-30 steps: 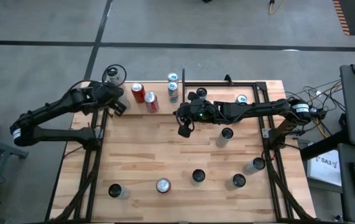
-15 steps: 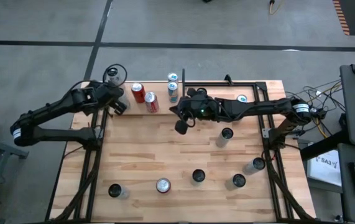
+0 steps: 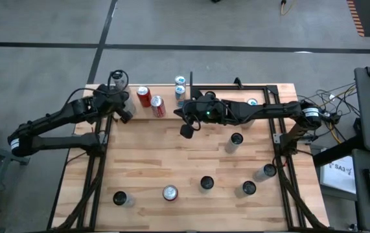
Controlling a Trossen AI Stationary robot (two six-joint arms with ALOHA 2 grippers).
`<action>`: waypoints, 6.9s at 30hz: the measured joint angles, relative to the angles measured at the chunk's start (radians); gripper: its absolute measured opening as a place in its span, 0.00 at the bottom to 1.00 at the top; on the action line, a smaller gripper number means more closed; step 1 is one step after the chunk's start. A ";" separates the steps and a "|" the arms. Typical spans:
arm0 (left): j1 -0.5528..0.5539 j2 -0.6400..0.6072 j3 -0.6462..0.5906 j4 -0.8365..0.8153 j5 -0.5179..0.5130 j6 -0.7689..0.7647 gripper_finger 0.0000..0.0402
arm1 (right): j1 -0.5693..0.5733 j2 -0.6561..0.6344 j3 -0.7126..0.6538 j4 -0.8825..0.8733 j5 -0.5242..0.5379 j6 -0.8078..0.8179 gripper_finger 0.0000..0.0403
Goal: Place canned beverage on shelf
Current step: Put the top white and pink soda can on the shelf aligned with the other white and pink soda can
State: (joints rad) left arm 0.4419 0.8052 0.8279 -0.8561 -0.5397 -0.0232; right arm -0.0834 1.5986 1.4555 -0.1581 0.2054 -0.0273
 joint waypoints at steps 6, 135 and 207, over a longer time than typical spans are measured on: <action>0.000 0.010 0.023 -0.026 -0.008 -0.059 0.00 | 0.000 0.000 0.000 -0.021 0.003 -0.002 0.02; 0.000 0.012 0.092 -0.179 0.098 -0.441 0.00 | -0.043 0.006 -0.004 -0.134 -0.005 -0.145 0.02; -0.043 -0.200 -0.039 0.078 -0.013 -0.142 0.00 | -0.156 0.727 0.892 -0.011 -0.147 -0.198 0.02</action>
State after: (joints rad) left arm 0.3992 0.6048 0.7887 -0.7778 -0.5529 -0.1650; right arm -0.2394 2.3256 2.3474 -0.1686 0.0582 -0.2248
